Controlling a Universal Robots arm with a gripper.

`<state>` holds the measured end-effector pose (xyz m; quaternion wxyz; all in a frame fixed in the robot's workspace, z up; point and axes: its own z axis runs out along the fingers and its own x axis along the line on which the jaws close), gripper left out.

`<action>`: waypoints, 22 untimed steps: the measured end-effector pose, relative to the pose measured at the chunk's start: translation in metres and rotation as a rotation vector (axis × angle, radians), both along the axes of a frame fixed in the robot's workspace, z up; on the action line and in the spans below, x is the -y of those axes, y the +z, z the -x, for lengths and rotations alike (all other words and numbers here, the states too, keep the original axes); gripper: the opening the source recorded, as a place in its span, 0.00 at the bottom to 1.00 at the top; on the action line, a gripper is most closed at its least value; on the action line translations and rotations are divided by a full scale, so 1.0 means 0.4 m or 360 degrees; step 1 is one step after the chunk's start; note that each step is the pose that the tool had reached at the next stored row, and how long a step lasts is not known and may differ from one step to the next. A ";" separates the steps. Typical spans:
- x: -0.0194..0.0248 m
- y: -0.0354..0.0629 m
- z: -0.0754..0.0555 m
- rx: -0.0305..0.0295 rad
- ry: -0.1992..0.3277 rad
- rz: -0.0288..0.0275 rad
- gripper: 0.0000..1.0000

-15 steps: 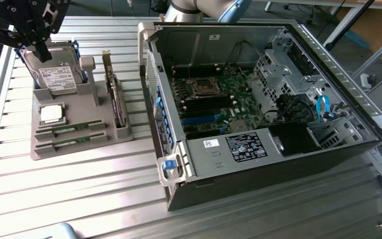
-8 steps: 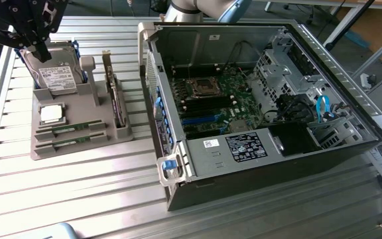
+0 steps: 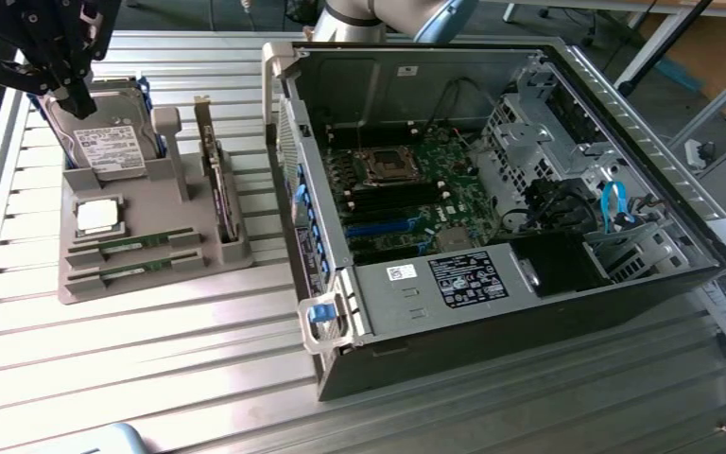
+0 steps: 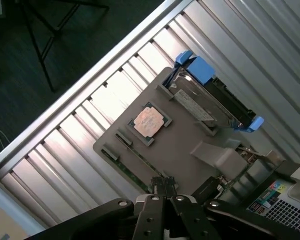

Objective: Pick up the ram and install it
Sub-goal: 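Pick up the ram and move it above insertion slot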

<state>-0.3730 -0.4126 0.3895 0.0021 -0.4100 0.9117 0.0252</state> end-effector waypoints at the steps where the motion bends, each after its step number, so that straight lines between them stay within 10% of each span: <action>1: 0.000 0.000 0.000 0.00000 0.0023 0.00000 0.10; 22: 0.000 0.000 0.000 0.00000 0.0465 0.00000 0.10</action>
